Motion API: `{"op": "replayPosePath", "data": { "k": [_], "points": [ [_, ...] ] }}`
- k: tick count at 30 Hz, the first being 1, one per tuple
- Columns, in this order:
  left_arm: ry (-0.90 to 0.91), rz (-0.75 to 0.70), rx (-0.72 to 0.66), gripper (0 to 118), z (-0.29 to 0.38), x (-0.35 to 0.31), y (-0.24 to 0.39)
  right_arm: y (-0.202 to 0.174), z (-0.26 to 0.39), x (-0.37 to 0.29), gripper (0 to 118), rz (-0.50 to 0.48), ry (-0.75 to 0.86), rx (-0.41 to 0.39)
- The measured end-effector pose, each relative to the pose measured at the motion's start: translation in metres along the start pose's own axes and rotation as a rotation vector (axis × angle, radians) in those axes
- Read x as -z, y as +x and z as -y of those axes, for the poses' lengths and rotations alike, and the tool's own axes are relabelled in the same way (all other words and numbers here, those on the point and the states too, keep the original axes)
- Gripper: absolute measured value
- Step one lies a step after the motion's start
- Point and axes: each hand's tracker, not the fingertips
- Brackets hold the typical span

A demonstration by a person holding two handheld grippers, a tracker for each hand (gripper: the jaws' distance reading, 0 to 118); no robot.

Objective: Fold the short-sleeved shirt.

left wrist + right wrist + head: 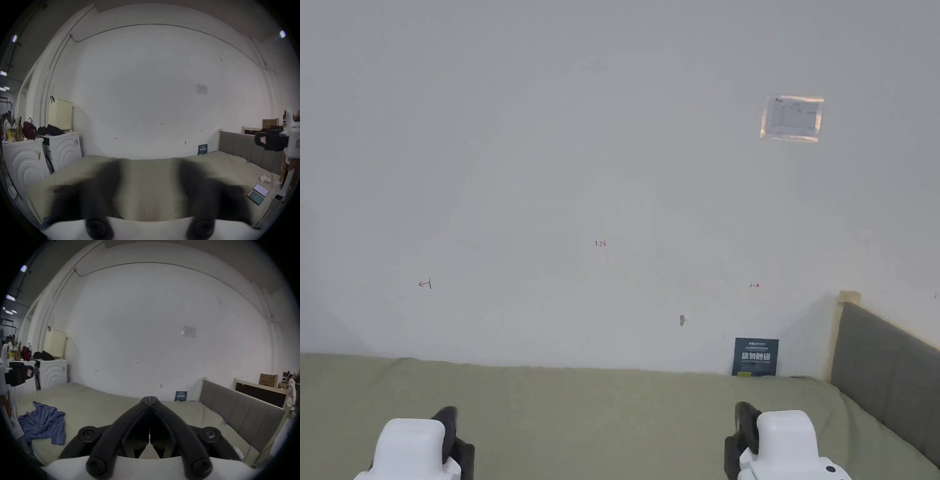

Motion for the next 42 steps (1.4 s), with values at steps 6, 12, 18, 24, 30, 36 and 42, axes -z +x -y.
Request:
{"op": "replayPosePath", "data": {
  "k": [6,12,18,24,30,36,42],
  "points": [
    [-0.029,0.065,-0.001,0,0.005,0.007,-0.005,0.013,0.001,-0.001,0,-0.035,-0.032,0.007],
    [-0.028,-0.022,-0.041,0,0.013,-0.005,-0.039,-0.025,0.003,0.006,0,-0.14,-0.045,-0.027],
    [-0.058,-0.225,-0.004,0,0.019,-0.044,-0.128,-0.129,0.003,0.012,0,-0.412,-0.049,0.034],
    [-0.188,-0.323,0.011,0,0.038,-0.056,-0.189,-0.206,0.019,0.012,0,-0.557,-0.084,0.039],
    [-0.655,-0.256,-0.121,0,0.1,0.018,-0.245,-0.247,0.052,0.05,0,-0.606,-0.147,-0.017],
    [-1.066,-0.226,-0.296,0,0.228,0.112,-0.301,-0.283,0.093,0.093,0,-0.637,-0.237,-0.057],
    [-1.011,-0.181,-0.342,118,0.262,0.157,-0.3,-0.298,0.127,0.123,0,-0.645,-0.281,-0.079]
  ]
}}
